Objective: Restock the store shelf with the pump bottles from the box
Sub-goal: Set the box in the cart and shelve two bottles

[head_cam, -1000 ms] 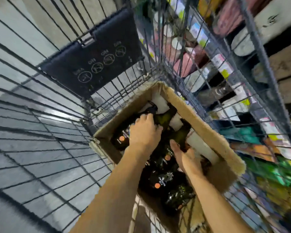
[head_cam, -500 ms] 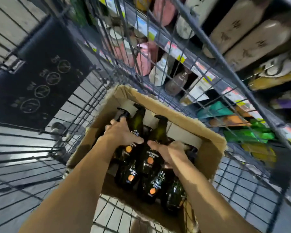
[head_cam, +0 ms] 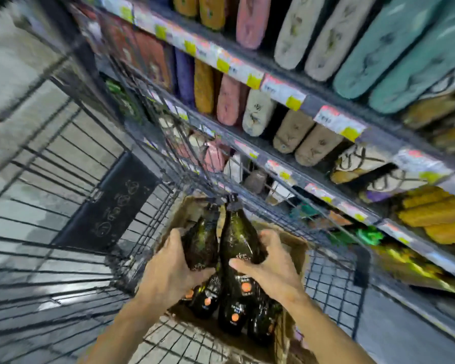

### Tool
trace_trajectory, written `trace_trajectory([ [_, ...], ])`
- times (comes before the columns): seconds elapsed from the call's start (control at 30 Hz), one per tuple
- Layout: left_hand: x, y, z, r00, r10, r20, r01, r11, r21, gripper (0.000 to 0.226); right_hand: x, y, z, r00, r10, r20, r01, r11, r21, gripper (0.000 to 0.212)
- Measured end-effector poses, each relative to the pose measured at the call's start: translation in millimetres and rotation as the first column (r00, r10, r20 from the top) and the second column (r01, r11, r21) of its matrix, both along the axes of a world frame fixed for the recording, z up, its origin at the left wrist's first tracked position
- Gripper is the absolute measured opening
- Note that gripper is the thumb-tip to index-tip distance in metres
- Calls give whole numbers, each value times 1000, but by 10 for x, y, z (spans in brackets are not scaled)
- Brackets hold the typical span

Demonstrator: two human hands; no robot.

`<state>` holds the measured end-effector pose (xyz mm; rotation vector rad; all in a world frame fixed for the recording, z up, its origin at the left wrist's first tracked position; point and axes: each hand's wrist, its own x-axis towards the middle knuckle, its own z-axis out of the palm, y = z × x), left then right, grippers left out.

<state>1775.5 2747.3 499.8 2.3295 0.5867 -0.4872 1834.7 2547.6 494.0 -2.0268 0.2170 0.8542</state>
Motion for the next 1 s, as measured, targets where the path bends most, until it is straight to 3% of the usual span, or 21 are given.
trace_trajectory([
  [0.1, 50, -4, 737, 991, 3, 136, -14, 997, 82, 86, 88, -33, 700, 991, 13, 134, -20, 998, 54, 74],
  [0.23, 205, -92, 1773, 922, 143, 359, -126, 989, -71, 93, 187, -60, 1618, 938, -51, 342, 16, 994, 105, 76],
  [0.37, 376, -167, 2634, 818, 161, 552, -149, 987, -67, 95, 273, -154, 2574, 864, -106, 493, 22, 984, 174, 74],
  [0.53, 600, -335, 3463, 720, 142, 680, -86, 990, -115, 91, 357, -365, 3453, 764, -159, 626, 19, 974, 224, 70],
  [0.7, 761, -582, 3985, 646, 104, 756, -18, 992, -122, 99, 403, -637, 4006, 676, -254, 692, 60, 954, 293, 67],
  [1.0, 1038, -1300, 4276, 650, -23, 759, 226, 960, -164, 88, 295, -1367, 4221, 590, -431, 682, 253, 902, 351, 70],
])
